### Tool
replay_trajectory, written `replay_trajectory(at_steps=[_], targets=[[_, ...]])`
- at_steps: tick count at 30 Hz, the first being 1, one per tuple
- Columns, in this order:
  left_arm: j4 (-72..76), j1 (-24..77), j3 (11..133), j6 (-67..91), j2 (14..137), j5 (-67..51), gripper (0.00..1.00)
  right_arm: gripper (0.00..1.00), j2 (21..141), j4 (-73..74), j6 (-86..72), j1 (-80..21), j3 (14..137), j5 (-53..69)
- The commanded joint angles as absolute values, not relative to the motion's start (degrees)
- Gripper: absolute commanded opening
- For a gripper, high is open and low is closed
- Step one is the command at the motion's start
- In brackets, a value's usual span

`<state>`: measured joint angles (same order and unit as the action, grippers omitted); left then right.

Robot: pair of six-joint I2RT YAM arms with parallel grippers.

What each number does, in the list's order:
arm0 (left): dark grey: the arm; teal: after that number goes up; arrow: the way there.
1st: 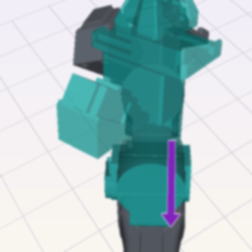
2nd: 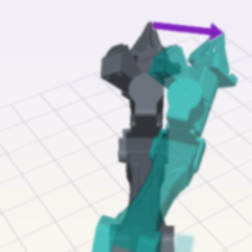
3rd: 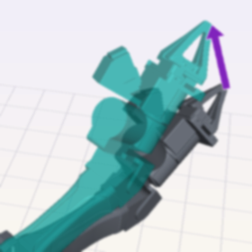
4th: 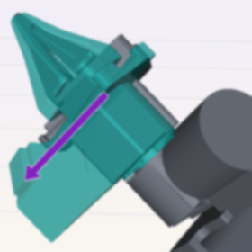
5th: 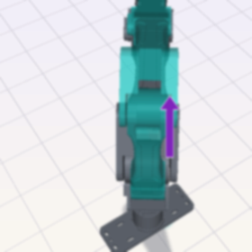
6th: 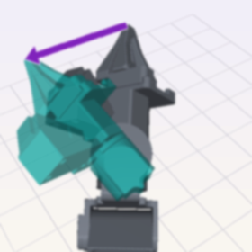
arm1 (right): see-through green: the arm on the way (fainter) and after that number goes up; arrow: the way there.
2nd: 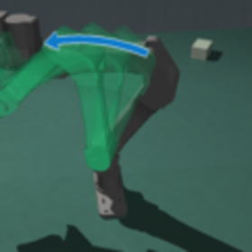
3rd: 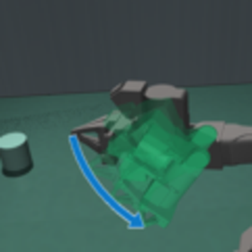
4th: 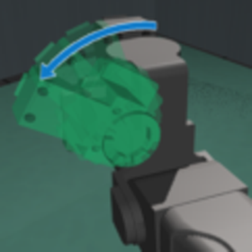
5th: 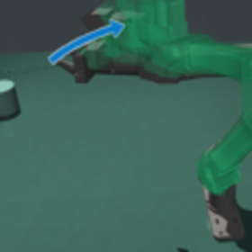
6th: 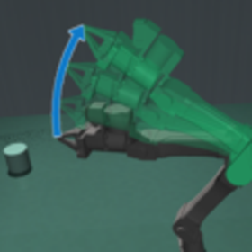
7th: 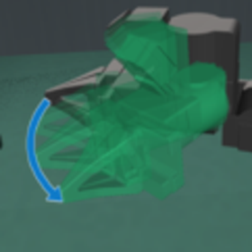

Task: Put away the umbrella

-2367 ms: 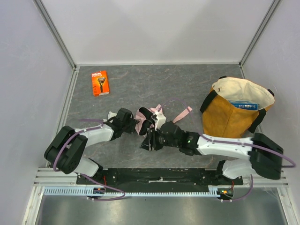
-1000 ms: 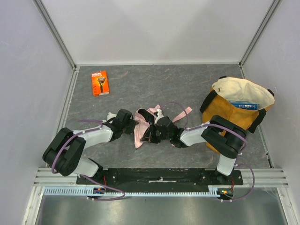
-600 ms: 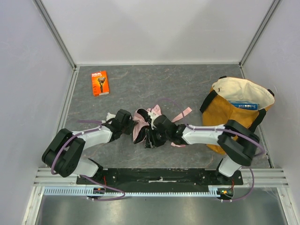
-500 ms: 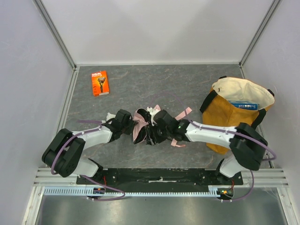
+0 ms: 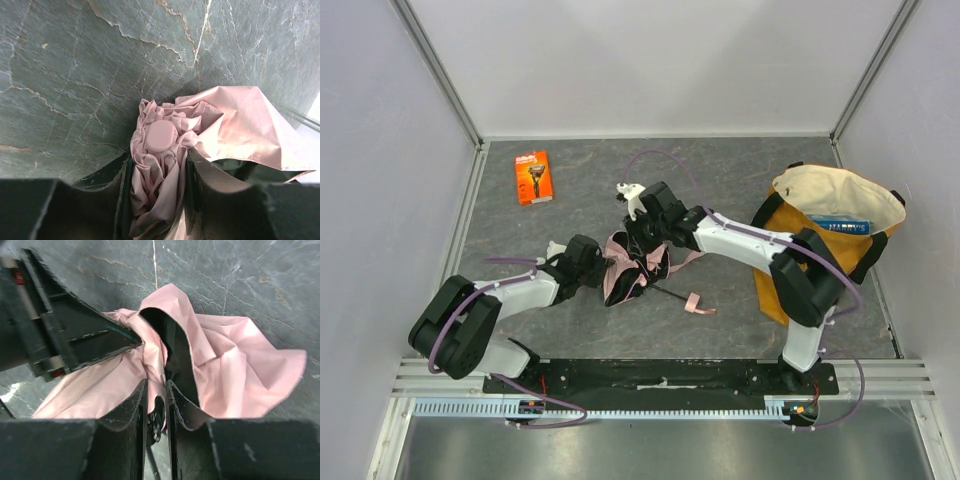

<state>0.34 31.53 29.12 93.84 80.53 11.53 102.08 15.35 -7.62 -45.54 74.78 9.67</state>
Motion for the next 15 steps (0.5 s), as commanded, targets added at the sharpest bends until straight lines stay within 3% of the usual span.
replay_trajectory(at_steps=[1, 9, 15], targets=[[-9.41, 31.38, 26.19, 90.09, 82.27, 15.47, 0.02, 0.26, 107.48, 12.13, -4.14, -44.03, 78.93, 20.29], [-9.23, 31.38, 27.42, 89.65, 83.32, 14.68, 0.02, 0.39, 105.39, 3.88, -6.41, -44.12, 67.77, 29.35], [-8.88, 31.38, 27.25, 89.74, 83.76, 14.33, 0.02, 0.51, 105.64, 1.58, -8.79, -44.38, 66.71, 30.15]])
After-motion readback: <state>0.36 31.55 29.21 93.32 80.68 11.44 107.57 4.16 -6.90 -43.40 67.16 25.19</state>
